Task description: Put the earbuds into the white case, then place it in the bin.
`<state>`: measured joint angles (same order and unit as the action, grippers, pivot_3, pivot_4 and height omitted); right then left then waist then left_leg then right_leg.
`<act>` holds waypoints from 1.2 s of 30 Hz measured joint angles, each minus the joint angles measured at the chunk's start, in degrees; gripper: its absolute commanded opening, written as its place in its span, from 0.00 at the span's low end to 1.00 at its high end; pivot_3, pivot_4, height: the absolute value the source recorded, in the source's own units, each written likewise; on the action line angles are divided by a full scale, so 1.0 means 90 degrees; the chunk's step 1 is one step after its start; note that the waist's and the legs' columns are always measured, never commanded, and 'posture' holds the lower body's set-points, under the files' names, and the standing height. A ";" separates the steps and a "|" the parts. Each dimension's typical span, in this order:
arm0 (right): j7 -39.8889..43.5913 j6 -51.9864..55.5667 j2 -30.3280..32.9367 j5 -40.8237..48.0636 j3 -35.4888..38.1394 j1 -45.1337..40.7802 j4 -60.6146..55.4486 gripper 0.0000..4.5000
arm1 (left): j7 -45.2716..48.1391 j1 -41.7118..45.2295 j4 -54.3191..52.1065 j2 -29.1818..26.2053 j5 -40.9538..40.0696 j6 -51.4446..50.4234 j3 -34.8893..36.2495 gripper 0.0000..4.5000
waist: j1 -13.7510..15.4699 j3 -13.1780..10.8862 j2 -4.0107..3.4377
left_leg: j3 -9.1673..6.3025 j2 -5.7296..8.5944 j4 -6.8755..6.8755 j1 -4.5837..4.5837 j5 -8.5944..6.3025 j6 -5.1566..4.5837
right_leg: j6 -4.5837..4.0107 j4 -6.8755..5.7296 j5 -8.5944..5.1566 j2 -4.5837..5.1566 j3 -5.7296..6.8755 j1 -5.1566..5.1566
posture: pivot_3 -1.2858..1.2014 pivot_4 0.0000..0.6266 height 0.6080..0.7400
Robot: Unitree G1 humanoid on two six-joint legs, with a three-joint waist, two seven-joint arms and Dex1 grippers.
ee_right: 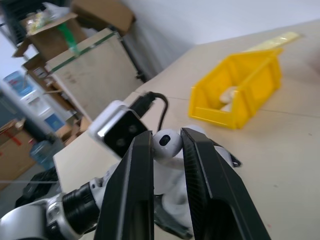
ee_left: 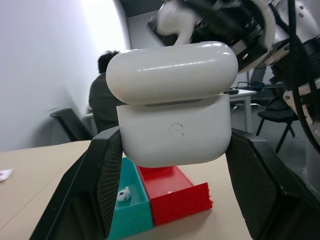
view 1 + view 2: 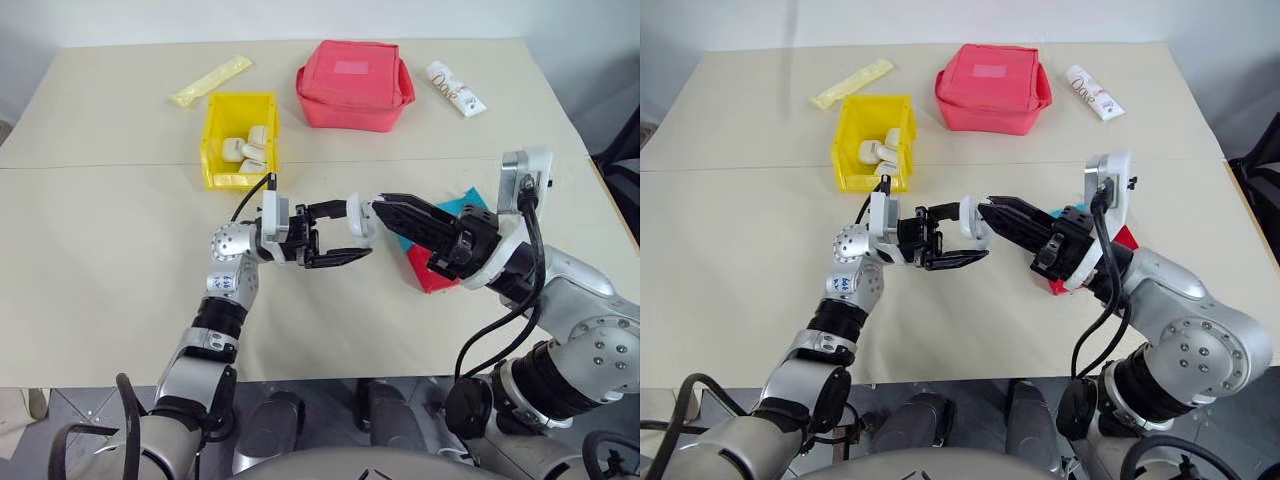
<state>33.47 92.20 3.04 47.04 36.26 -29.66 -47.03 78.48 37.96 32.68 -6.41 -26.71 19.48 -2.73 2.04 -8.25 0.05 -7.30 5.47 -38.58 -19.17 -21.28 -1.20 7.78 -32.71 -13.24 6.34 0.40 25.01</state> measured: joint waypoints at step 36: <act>-0.4181 -0.2613 0.1558 0.4695 -0.1817 0.1772 0.1141 0.10 | -0.0014 -0.0300 -0.0074 0.0200 0.0145 0.0000 0.0147 0.61 | -0.0063 0.0006 0.0010 | 0.0017 -0.0005 0.0023 0.0002 0.0004 -0.0006 | -0.0004 0.0015 -0.0002 0.0000 0.0003 0.0007 | 0.52 0.24 1.00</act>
<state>-4.16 68.68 17.06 89.29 19.90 -13.71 -36.76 78.35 35.26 32.02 -4.60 -25.41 19.48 -1.40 1.47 -8.20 0.14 -7.15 5.43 -38.37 -19.15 -21.24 -1.26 7.75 -32.58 -13.26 6.34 0.42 25.07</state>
